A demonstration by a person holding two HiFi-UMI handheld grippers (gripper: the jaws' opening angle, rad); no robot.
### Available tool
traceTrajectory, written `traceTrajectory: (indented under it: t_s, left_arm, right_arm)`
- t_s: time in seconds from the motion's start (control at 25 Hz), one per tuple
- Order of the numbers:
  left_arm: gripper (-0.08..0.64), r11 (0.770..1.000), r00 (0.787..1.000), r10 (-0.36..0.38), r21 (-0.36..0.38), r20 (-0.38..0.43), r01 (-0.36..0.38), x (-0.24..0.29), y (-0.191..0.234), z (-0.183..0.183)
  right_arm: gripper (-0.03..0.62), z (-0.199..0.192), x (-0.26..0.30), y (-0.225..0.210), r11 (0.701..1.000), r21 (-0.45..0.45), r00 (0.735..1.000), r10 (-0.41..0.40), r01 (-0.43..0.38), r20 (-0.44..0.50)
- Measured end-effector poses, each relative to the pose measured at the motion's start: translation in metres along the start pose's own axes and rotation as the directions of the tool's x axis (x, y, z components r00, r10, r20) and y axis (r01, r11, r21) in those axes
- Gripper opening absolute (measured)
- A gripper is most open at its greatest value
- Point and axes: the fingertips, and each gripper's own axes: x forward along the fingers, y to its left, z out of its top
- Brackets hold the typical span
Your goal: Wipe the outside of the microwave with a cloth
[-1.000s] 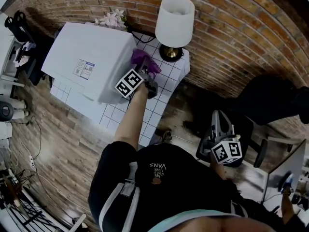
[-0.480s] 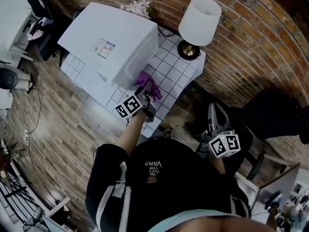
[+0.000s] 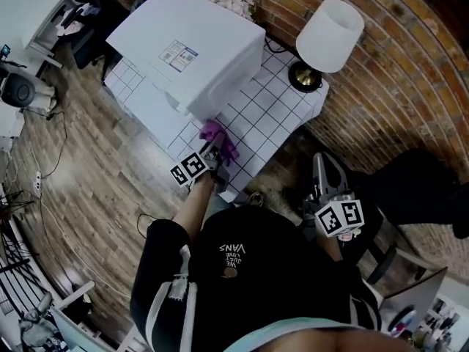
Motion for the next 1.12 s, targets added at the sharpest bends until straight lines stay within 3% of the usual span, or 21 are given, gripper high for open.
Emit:
traceTrajectory:
  t_s: [0.28,0.6,0.92,1.12]
  left_arm:
    - [0.141,0.999,1.000,-0.022,-0.029,-0.008,0.021,0.047,-0.008,0.004]
    - [0.141,0.997,0.996,-0.078,-0.016,-0.053,0.077,0.135,-0.041,-0.004]
    - [0.141,0.991,0.991,-0.129,-0.047,-0.043,0.127,0.206,-0.081,-0.003]
    - [0.141,0.988,0.991,-0.126,-0.094,-0.044,0.122,0.237,-0.088,-0.005]
  right_arm:
    - [0.005,0.002,-0.024,-0.029,0.993,0.013,0.993,-0.122,0.121,0.012]
    - [0.005,-0.003,-0.057,-0.057,0.963,0.052,0.964,-0.264,0.263,0.018]
    - [0.005,0.000,-0.073,-0.068,0.945,0.063,0.946,-0.323,0.321,0.022]
    - [0.005,0.001,-0.080,-0.071,0.937,0.065,0.938,-0.346,0.344,0.013]
